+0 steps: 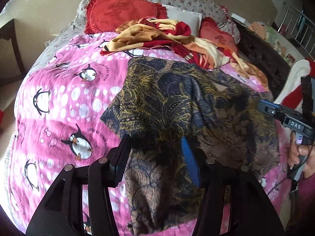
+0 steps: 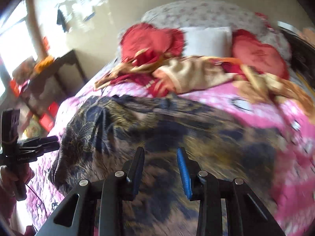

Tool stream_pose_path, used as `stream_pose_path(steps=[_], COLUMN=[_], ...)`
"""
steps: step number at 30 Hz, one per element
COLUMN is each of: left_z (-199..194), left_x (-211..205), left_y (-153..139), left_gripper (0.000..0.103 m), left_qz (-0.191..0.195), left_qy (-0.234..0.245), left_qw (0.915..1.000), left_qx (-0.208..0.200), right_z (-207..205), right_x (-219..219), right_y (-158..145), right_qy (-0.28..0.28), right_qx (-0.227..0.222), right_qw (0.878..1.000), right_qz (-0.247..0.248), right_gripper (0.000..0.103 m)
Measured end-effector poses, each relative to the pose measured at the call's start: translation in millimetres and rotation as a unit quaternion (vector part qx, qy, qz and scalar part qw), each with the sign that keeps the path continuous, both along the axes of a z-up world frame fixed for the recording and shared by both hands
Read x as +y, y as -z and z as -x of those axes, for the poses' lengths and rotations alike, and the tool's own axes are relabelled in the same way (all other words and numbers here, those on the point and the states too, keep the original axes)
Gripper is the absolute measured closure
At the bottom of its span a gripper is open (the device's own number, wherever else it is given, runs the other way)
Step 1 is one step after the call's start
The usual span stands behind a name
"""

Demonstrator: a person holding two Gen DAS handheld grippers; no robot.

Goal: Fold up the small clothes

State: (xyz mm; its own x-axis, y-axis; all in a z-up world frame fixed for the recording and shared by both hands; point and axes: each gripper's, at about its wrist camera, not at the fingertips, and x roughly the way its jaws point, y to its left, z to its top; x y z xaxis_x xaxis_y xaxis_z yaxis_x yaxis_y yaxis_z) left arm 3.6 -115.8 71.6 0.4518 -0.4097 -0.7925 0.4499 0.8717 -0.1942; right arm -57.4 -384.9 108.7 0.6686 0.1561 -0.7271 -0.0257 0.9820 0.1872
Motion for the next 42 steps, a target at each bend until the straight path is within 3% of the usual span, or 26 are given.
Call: stream_pose_path(steps=[2, 4, 7, 11, 13, 16, 19, 20, 22, 23, 26, 30, 33, 35, 36, 38, 42], left_z=[-10, -20, -31, -33, -31, -25, -15, -14, -7, -4, 3, 7, 11, 13, 14, 14, 17], left_x=[-12, -12, 5, 23, 23, 20, 25, 26, 35, 41, 55, 60, 63, 63, 64, 65, 67], left_y=[14, 30, 42, 45, 45, 43, 37, 33, 26, 23, 22, 32, 35, 36, 38, 40, 40], left_gripper=[0.050, 0.050, 0.047, 0.041, 0.041, 0.041, 0.041, 0.041, 0.041, 0.041, 0.041, 0.041, 0.041, 0.041, 0.041, 0.041, 0.041], left_qz=[-0.041, -0.076, -0.023, 0.017, 0.015, 0.016, 0.016, 0.014, 0.014, 0.018, 0.033, 0.038, 0.038, 0.025, 0.024, 0.028, 0.025], left_qy=[-0.007, -0.024, -0.045, -0.060, -0.061, -0.062, -0.059, -0.058, -0.057, -0.058, -0.071, -0.088, -0.092, -0.093, -0.095, -0.099, -0.104], left_qw=[0.9990, 0.9968, 0.9980, 0.9960, 0.9962, 0.9960, 0.9965, 0.9969, 0.9973, 0.9973, 0.9958, 0.9931, 0.9923, 0.9930, 0.9929, 0.9921, 0.9918], left_qx=[-0.014, -0.005, 0.039, 0.063, 0.060, 0.062, 0.056, 0.052, 0.043, 0.041, 0.048, 0.068, 0.073, 0.067, 0.069, 0.072, 0.070], right_z=[-27, -52, -70, -63, -64, -78, -103, -106, -110, -108, -111, -133, -127, -113, -107, -97, -103], right_x=[15, 26, 25, 21, 31, 58, 73, 76, 83, 84, 84, 93, 89, 88, 88, 99, 136], right_y=[14, 29, 42, 17, 4, 4, 22, 27, 28, 23, 8, 28, 21, 6, 1, -9, -2], right_qy=[-0.021, -0.017, 0.002, -0.002, -0.044, -0.092, -0.122, -0.127, -0.126, -0.124, -0.108, -0.089, -0.070, -0.066, -0.067, -0.085, -0.132], right_qx=[0.012, 0.019, 0.024, -0.003, -0.020, -0.017, 0.016, 0.025, 0.022, 0.008, -0.020, 0.005, 0.018, 0.002, -0.007, -0.026, -0.008], right_qw=[1.000, 0.999, 0.997, 0.999, 0.998, 0.993, 0.990, 0.989, 0.987, 0.987, 0.991, 0.993, 0.995, 0.997, 0.997, 0.996, 0.990], right_qz=[0.001, 0.034, 0.068, 0.053, 0.036, 0.069, 0.069, 0.067, 0.099, 0.101, 0.080, 0.083, 0.068, 0.051, 0.043, 0.030, 0.041], right_gripper=[0.070, 0.070, 0.073, 0.072, 0.071, 0.071, 0.072, 0.081, 0.097, 0.099, 0.099, 0.099, 0.094, 0.070, 0.066, 0.064, 0.064])
